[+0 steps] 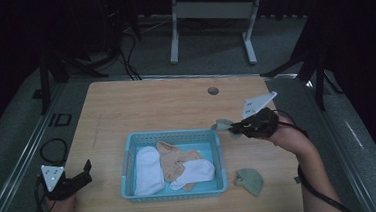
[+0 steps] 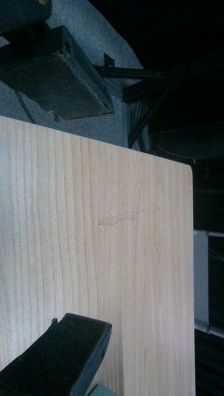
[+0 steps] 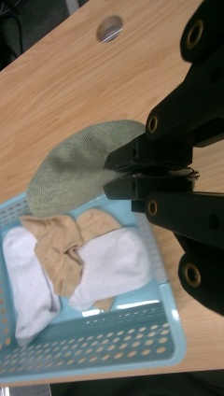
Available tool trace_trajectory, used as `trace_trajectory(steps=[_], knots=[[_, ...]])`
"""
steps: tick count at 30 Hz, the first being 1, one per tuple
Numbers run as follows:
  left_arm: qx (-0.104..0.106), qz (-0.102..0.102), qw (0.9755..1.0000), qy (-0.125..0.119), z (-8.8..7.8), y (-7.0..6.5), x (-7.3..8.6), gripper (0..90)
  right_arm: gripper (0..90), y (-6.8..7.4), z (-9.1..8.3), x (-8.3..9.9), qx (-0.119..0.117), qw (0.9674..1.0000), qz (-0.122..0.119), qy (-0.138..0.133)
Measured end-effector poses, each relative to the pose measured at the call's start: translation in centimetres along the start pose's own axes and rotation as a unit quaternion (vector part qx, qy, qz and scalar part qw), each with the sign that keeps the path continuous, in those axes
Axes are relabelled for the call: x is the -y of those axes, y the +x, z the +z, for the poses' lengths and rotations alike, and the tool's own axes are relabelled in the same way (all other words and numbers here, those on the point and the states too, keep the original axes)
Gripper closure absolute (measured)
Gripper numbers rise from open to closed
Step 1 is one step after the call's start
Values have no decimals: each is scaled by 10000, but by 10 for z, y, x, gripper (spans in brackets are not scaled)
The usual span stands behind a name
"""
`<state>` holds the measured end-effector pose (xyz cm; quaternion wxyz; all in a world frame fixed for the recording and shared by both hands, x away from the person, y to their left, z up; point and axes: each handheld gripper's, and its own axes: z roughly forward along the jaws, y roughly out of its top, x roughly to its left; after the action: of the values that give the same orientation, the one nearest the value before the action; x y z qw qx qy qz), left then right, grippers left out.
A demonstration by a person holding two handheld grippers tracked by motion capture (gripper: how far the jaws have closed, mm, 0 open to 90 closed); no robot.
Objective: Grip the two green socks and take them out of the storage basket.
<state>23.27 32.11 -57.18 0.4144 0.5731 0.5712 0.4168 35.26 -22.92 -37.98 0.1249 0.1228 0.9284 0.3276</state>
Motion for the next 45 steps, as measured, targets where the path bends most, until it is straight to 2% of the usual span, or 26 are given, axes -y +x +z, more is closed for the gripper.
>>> trace_trajectory(steps=[10,25,30,33,38,42,45], knots=[[-5,11,10000,7,0,0,0,7,857,-10,-11,34,164,9992,358,-17],[2,8,10000,15,0,0,0,7,856,-18,5,78,251,9964,799,132],[-1,13,10000,10,0,0,0,7,855,-20,23,97,250,9940,956,479],[-3,13,10000,10,0,0,0,7,855,-21,33,105,206,9930,1012,568],[0,14,10000,10,0,0,0,7,854,-22,46,120,200,9915,1179,509],[1,13,10000,10,0,0,0,7,854,-23,57,130,317,9900,1280,504],[0,13,10000,11,0,0,0,7,853,-22,65,135,237,9894,1328,541]])
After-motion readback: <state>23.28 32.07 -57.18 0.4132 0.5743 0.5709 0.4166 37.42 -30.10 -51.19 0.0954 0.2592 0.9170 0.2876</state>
